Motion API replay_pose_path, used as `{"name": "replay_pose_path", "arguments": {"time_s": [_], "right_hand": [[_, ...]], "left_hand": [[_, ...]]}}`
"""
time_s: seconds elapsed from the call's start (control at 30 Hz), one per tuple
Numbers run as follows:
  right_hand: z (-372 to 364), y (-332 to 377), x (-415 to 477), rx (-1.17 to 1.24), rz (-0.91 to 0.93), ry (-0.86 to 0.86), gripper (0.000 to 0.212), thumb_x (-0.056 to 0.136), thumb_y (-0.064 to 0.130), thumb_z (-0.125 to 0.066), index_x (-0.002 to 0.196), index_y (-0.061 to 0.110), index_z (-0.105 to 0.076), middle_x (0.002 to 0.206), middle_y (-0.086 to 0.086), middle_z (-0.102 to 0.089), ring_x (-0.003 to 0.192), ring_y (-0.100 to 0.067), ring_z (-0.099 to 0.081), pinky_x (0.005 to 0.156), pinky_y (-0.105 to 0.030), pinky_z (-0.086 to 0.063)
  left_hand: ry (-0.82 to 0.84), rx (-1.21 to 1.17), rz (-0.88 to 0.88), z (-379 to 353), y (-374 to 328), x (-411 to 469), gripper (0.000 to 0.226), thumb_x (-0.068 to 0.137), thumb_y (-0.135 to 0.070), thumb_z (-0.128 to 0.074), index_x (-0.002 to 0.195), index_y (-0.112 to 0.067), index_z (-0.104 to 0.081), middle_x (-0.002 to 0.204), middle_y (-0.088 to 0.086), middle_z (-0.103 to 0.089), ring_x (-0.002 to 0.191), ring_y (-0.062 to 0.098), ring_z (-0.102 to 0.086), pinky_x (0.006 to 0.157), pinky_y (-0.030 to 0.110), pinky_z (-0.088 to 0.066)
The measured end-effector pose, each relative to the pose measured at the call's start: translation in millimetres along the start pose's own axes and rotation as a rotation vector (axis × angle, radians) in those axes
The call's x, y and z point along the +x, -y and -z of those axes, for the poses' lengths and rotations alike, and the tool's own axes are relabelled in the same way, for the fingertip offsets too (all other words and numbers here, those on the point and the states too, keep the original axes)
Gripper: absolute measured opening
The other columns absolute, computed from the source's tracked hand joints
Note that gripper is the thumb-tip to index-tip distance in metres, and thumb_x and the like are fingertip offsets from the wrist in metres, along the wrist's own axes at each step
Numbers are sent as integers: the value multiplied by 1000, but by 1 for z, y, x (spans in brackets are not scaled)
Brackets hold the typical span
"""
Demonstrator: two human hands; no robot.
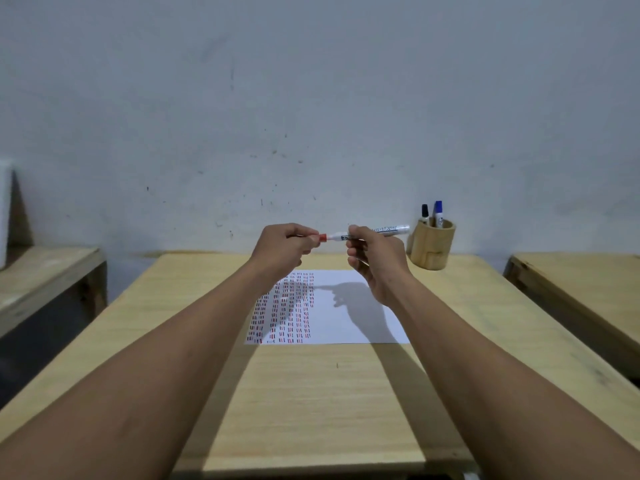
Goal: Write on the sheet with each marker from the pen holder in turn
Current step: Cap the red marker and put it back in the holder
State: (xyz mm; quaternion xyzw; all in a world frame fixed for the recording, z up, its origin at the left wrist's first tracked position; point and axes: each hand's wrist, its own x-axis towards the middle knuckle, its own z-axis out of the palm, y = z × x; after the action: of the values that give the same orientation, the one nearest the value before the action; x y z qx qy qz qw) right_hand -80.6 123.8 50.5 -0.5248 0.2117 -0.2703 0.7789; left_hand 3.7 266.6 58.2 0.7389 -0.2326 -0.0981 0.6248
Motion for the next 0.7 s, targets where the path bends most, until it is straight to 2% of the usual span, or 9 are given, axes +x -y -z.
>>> {"name": "replay_pose_path", "arguments": {"time_s": [0.1, 0.2, 0.43, 0.57, 0.7], "right_hand": [[6, 3, 1, 13, 9, 9, 9, 90, 10, -73, 83, 4, -70, 63, -4, -63, 51, -10, -56, 48, -18, -51], [13, 6, 1, 12, 12, 33, 9, 89, 11, -74, 84, 4, -71, 64, -3, -64, 51, -9, -56, 48, -18, -50], [20, 14, 0, 0, 58, 41, 9, 88, 13, -75, 88, 4, -72, 66, -3, -65, 53, -9, -57, 48, -19, -50], [27, 16, -3, 32, 16, 66, 11, 89, 15, -76, 85, 6, -71, 66, -2, -65, 53, -8, -57, 49, -17, -50], [30, 16, -3, 71, -29, 63, 13, 89, 17, -78, 84, 7, -71, 64, 0, -65, 51, -5, -58, 49, -14, -51]], "left_hand": [[15, 0, -3, -7, -4, -1, 11, 92, -12, -68, 100, -10, -76, 105, 12, -75, 87, 17, -59, 73, 29, -47], [17, 1, -9, -11, -5, 0, 16, 93, -13, -67, 106, -7, -75, 102, 7, -75, 87, 16, -59, 71, 27, -48], [11, 12, -21, -25, -13, 0, 15, 95, -17, -65, 104, -11, -75, 104, 5, -76, 91, 16, -62, 78, 29, -52], [44, -47, 0, -29, -18, -4, 12, 96, -18, -64, 100, -15, -75, 101, 2, -76, 94, 14, -64, 83, 31, -54], [51, -72, -7, -32, -18, -5, 16, 96, -17, -65, 104, -9, -76, 101, 4, -76, 94, 14, -65, 87, 33, -56]]}}
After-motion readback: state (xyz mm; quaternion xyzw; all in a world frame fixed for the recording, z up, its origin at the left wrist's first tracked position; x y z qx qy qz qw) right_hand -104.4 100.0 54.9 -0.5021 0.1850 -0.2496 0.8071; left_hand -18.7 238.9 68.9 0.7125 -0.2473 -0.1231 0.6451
